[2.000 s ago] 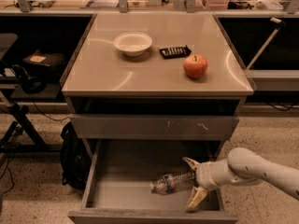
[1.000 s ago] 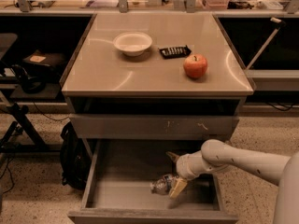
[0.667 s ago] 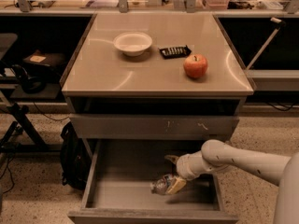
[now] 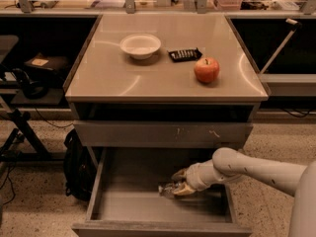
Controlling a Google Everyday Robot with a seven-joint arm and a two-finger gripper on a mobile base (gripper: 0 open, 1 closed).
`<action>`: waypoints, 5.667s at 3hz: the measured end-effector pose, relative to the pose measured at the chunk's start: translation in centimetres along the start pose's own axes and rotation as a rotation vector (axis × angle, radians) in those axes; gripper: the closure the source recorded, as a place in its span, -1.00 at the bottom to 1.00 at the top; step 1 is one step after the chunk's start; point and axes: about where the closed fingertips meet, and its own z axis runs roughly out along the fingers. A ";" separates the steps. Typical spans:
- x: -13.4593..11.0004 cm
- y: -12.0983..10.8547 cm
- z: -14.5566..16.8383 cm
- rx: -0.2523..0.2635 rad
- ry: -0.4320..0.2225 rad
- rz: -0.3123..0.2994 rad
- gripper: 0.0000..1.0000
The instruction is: Pick water bottle from middle drawer and place on counter
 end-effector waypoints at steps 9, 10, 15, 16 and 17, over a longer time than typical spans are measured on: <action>-22.3 -7.5 -38.8 0.382 0.038 -0.198 1.00; -32.3 -8.7 -45.0 0.448 0.132 -0.353 1.00; -39.3 -22.0 -23.2 -0.023 -0.125 -0.432 1.00; -39.3 -22.0 -23.2 -0.023 -0.125 -0.432 0.63; -39.3 -22.0 -23.2 -0.023 -0.125 -0.432 0.18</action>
Offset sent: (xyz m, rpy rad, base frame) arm 0.0026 -0.0045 0.0326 0.0237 -0.0340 -0.0546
